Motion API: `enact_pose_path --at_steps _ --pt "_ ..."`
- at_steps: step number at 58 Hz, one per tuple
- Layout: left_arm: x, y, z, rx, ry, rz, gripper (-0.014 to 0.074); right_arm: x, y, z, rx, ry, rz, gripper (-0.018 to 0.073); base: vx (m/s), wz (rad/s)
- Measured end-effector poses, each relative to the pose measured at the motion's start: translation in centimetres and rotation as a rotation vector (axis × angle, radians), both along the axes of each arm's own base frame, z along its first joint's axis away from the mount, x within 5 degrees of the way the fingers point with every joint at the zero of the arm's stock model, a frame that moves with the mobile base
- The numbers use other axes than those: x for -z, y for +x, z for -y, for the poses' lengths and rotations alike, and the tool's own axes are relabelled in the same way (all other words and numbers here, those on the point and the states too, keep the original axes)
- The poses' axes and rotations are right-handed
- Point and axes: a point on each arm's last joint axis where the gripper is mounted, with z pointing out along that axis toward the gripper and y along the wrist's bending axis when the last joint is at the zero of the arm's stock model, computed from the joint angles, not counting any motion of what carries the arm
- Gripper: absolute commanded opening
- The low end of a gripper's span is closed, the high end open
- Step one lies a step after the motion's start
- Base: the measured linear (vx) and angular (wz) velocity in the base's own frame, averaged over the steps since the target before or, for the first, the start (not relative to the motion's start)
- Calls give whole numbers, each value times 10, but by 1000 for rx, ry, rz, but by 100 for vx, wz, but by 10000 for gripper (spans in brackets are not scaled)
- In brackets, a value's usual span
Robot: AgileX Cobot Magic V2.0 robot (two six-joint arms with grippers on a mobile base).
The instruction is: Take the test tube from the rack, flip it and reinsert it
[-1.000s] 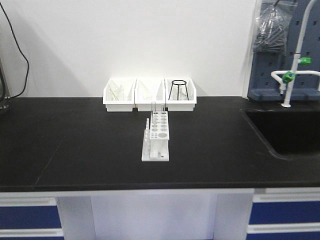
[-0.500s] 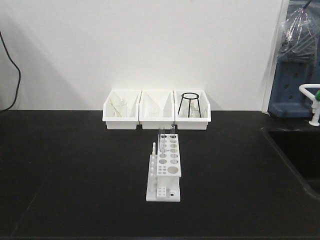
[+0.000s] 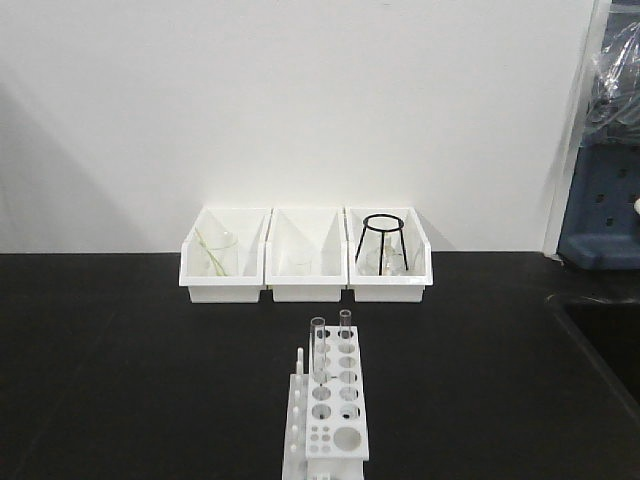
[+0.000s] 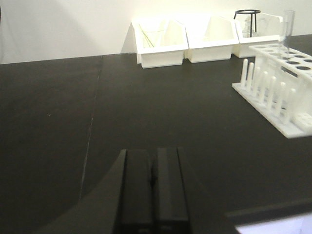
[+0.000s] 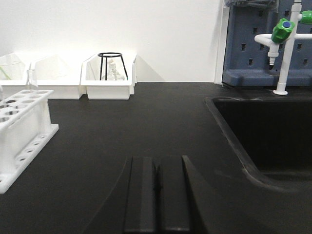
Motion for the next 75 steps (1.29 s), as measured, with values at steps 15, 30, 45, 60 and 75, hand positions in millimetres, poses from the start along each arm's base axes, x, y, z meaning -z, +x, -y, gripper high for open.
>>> enact_pose_path --at_steps 15,30,45,60,75 --pt "0 0 0 0 0 0 -6 0 0 0 0 0 0 -10 29 -1" --pt "0 0 0 0 0 0 -6 0 0 0 0 0 0 -10 21 -8" --pt "0 0 0 0 0 0 -6 0 0 0 0 0 0 -10 8 -7" --pt "0 0 0 0 0 0 -6 0 0 0 0 0 1 -10 0 0" --pt "0 0 0 0 0 0 -6 -44 -6 -1 -7 3 298 -10 0 0"
